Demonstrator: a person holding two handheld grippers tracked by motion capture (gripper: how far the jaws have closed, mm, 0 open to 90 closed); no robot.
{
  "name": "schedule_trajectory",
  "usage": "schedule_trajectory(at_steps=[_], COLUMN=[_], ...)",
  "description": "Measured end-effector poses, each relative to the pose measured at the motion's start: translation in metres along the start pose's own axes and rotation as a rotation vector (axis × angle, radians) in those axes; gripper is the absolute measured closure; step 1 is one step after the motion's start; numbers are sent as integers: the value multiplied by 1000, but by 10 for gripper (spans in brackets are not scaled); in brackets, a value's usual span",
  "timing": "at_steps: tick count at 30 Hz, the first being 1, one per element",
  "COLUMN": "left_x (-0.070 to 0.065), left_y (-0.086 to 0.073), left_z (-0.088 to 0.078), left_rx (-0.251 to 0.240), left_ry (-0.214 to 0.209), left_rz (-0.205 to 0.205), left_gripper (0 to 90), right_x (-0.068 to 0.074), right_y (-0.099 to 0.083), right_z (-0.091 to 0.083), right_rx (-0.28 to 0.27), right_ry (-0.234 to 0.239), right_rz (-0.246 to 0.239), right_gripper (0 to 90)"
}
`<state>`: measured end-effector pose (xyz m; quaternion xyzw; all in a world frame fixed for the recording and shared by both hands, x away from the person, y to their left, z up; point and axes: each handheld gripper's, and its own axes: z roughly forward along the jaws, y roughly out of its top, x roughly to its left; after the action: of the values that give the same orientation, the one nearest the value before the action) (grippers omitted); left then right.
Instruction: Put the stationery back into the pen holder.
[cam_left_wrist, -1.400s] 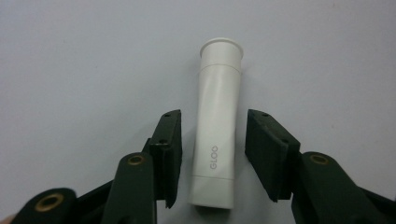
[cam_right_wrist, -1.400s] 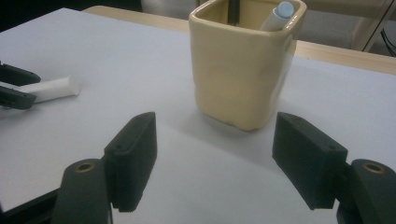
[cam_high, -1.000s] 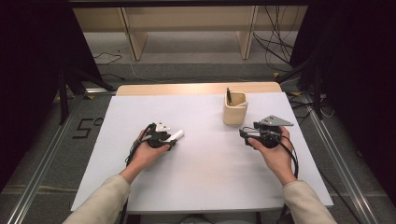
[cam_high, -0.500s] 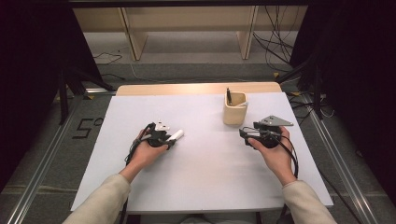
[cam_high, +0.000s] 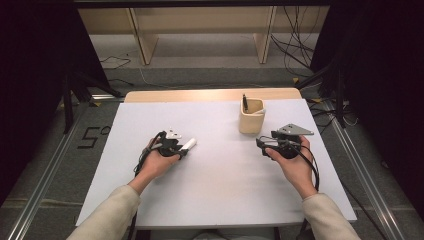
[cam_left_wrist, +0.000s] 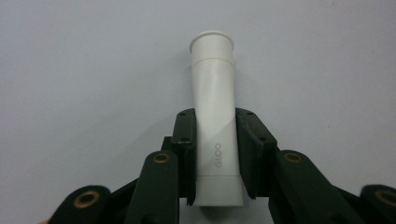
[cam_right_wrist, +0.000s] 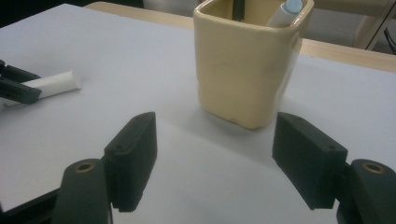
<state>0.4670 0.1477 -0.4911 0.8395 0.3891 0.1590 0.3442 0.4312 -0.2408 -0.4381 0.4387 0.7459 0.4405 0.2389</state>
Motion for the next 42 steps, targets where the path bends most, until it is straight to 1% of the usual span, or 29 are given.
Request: schedule_trajectory(at_steps=[10,12,14,17,24,25,27,30,34,36,37,42], left_x=[-4,-4,-4,-4,-7,-7,-8,-11,-15,-17,-20,-31], left_y=[1,1,0,1,4,4,5,7,9,10,11,13], left_z=[0,-1,0,-1,-5,-6,-8,-11,-16,-18,-19,-22], left_rx=[4,4,-1,-5,-37,-45,-59,-87,-123,-133,-139,-154], left_ry=[27,28,26,18,17,17,22,22,24,22,17,-2], left_rz=[26,23,6,-3,1,-3,3,2,16,28,26,58], left_gripper=[710,710,711,711,711,711,711,711,711,711,711,711], right_x=[3,3,2,2,4,4,5,6,8,9,10,16], right_y=[-2,-2,-2,-3,-3,-3,-4,-4,-4,-4,-3,-1], right_z=[3,3,3,3,4,4,5,6,7,8,8,11], right_rx=[7,7,8,11,15,14,14,12,15,13,13,7], right_ry=[11,11,12,12,16,17,19,30,40,49,55,86], right_rz=[-6,-5,-2,-1,-1,-2,-3,-1,4,6,14,15], right_gripper=[321,321,322,322,323,324,326,331,337,342,342,343])
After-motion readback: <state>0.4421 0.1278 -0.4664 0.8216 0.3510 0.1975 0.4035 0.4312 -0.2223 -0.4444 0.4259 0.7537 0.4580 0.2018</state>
